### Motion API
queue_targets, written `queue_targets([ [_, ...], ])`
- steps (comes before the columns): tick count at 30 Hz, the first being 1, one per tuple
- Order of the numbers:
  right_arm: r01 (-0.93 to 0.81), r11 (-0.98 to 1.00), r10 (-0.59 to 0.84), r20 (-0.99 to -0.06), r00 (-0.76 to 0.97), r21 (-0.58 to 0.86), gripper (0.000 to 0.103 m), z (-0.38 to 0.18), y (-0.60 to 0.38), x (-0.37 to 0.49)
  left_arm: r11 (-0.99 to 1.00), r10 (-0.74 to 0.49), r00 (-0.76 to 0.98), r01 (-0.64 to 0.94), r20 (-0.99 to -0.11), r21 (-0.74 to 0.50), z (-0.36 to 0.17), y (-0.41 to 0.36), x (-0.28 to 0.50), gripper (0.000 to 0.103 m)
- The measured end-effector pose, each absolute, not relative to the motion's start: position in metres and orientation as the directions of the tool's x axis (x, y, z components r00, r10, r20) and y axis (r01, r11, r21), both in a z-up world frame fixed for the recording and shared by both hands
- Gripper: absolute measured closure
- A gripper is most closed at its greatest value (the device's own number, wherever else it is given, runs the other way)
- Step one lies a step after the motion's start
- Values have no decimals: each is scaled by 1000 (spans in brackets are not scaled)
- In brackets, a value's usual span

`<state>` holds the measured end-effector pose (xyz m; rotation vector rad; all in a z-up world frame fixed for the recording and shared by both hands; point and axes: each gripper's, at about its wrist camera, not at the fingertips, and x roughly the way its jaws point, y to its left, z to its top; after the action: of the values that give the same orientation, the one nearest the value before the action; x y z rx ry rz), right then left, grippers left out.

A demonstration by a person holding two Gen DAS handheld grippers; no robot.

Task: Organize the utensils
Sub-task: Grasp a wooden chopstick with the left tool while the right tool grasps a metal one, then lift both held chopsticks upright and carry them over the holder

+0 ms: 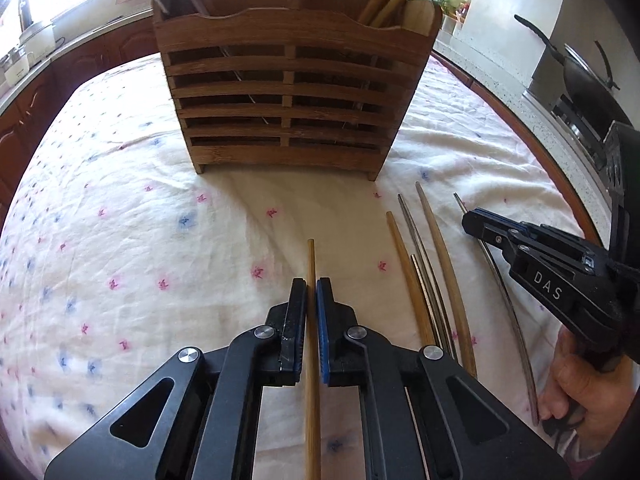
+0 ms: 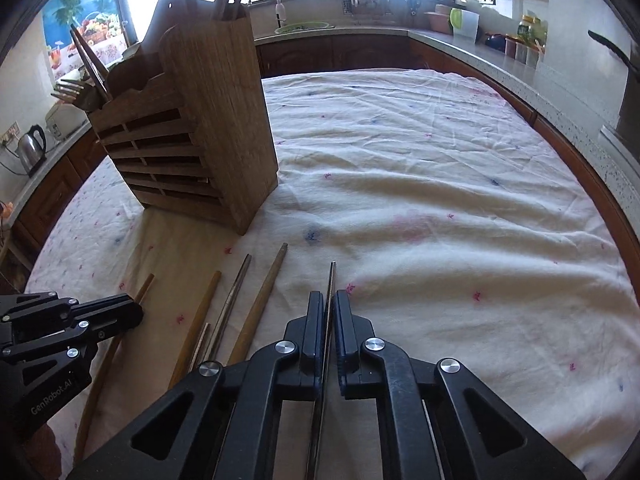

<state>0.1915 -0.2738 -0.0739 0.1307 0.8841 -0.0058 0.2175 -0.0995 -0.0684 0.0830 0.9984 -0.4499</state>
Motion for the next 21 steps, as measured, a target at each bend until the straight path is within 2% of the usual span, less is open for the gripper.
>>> queue_targets([
  [8,33,968,155,-699,698,248,98,-36,-277,158,896,-419,492,363,-763,-258,-28,-50,204,98],
  [14,-3,957,190,-620,761,289,98,4,-275,132,888,-449,541,358,-711,-288,5,-17,187,98],
  [21,-52,953,205,-505,839,300,98,53,-274,109,875,-483,611,369,-627,-314,44,-14,179,98],
])
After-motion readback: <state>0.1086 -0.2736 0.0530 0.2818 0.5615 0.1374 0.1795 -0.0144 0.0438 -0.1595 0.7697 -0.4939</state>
